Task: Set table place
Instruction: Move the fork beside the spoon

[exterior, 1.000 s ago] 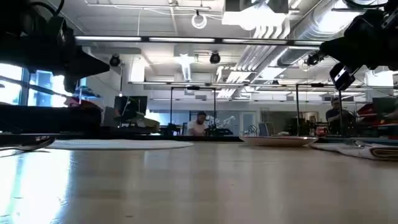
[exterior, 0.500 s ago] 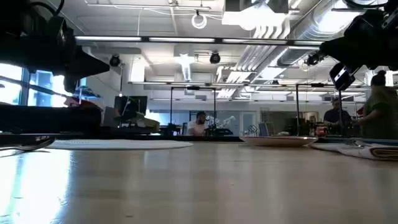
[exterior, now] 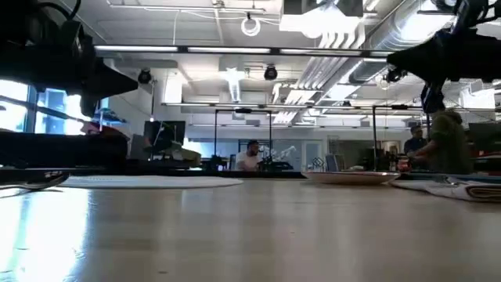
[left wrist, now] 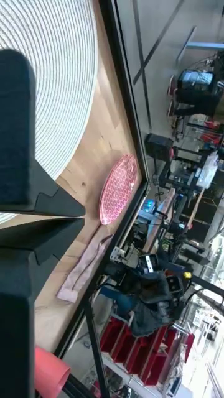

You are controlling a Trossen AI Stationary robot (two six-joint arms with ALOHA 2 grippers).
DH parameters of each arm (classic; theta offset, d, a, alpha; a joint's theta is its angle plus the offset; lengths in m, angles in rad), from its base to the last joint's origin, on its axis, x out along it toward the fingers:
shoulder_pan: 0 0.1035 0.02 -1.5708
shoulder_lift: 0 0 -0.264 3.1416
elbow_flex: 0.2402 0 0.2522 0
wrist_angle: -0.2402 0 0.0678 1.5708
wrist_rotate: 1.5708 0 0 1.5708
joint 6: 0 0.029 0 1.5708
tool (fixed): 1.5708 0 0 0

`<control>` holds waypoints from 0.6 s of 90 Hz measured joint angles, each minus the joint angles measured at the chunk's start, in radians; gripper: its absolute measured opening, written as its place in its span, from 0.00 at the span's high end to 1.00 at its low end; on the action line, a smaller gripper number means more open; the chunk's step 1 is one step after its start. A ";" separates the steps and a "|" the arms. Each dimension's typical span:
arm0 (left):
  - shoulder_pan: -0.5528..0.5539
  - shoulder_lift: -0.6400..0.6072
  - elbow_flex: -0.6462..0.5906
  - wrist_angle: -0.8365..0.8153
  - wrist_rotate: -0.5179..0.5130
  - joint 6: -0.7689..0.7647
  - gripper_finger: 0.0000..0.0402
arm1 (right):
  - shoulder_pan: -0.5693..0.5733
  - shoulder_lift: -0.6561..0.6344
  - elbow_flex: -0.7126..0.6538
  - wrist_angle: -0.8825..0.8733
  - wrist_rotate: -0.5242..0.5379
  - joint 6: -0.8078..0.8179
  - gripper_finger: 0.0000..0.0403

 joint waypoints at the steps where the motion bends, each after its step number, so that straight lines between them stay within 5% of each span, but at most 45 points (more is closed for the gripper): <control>1: 0.000 0.000 0.000 0.000 0.000 0.000 1.00 | 0.000 0.000 0.000 0.001 0.016 0.009 1.00; 28: 0.001 0.000 0.000 0.002 -0.033 0.015 1.00 | 0.003 0.007 0.054 0.109 0.056 -0.100 1.00; 54: 0.001 0.000 0.000 0.005 -0.024 -0.081 1.00 | 0.003 0.210 0.487 -0.129 0.084 -0.484 1.00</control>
